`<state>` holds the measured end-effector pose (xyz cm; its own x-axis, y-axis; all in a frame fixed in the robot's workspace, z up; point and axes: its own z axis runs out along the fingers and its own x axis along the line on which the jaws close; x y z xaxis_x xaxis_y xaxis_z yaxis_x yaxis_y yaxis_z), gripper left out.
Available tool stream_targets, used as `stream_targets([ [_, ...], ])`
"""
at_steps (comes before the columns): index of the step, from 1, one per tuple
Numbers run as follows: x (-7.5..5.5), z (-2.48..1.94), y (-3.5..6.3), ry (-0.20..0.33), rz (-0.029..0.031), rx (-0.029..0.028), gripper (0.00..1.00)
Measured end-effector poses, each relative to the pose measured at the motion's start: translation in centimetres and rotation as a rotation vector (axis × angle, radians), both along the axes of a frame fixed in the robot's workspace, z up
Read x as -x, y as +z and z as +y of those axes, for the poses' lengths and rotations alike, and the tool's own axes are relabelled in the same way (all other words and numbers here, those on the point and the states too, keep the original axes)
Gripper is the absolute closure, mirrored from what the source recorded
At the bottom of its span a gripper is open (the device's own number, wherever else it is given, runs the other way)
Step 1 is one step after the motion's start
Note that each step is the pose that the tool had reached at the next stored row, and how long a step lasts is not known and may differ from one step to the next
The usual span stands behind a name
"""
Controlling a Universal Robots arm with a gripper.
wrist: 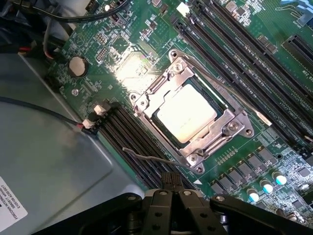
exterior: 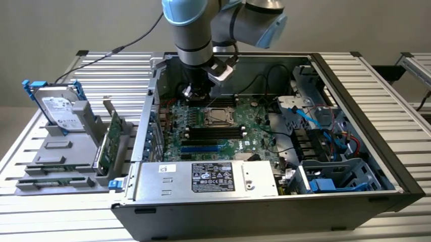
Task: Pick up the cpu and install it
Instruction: 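Install the first cpu locking lever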
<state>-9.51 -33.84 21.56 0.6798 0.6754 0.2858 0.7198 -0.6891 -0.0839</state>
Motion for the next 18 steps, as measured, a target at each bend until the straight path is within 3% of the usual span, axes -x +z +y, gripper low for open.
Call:
stream_targets([
  [8,-0.2,-0.06,-0.42,-0.001,-0.0022,-0.0001,0.89],
  [13,-0.4,-0.07,-1.27,-0.002,-0.0029,0.0002,0.89],
  [18,-0.4,-0.13,-1.29,0.005,-0.0034,-0.0002,0.89],
])
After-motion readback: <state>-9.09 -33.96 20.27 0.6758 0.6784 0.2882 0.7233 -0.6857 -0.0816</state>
